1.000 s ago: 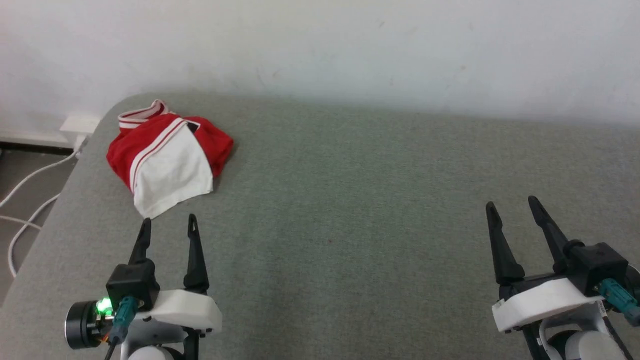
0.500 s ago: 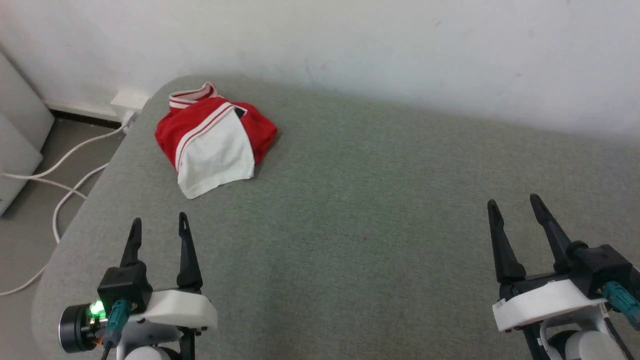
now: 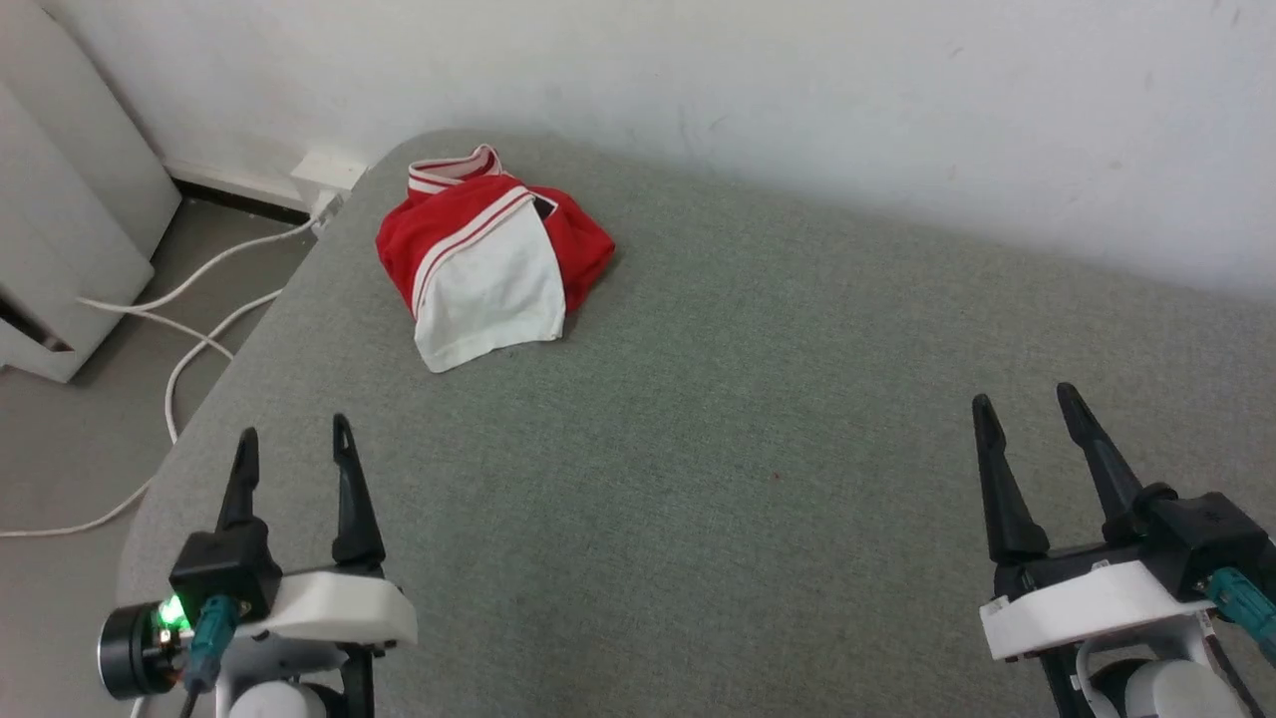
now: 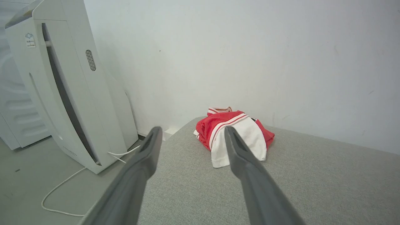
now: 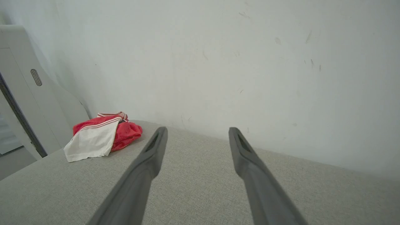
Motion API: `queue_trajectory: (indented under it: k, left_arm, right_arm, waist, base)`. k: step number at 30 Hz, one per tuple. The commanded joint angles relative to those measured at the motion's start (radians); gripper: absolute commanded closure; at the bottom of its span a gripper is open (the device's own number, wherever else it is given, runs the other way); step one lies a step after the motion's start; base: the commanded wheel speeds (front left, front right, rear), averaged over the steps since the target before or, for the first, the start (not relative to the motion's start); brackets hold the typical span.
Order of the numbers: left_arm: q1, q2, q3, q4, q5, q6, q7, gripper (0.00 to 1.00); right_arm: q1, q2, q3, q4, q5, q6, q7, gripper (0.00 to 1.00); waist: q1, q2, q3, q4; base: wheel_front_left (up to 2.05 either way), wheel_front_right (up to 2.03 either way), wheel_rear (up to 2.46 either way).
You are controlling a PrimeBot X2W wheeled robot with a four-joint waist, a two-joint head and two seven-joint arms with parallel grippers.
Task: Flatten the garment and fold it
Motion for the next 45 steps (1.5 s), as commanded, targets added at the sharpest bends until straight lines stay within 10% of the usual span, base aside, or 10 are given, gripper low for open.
queue_trajectory:
  k: [1, 22, 45]
  left_arm:
    - [-0.034, -0.001, 0.011, 0.005, -0.005, -0.013, -0.011, 0.00]
    - [-0.768, 0.219, 0.073, 0.520, -0.186, -0.229, 0.162, 0.00]
    - [-1.104, 0.555, -0.333, 0.713, -0.738, -0.267, 0.960, 0.00]
  right_arm:
    - [0.002, 0.002, -0.002, -0.002, 0.010, 0.000, -0.009, 0.00]
    - [-0.106, 0.003, -0.023, -0.060, -0.079, 0.000, -0.053, 0.00]
    - [-0.257, -0.020, -0.017, -0.189, -0.184, -0.001, -0.085, 0.00]
  waist:
    - [0.0000, -0.0001, 0.007, 0.006]
    - [0.0000, -0.0001, 0.252, -0.061]
    - [0.0000, -0.0001, 0.583, -0.201]
  base:
    - [0.00, 0.00, 0.00]
    - [0.00, 0.00, 0.00]
    - [0.00, 0.00, 0.00]
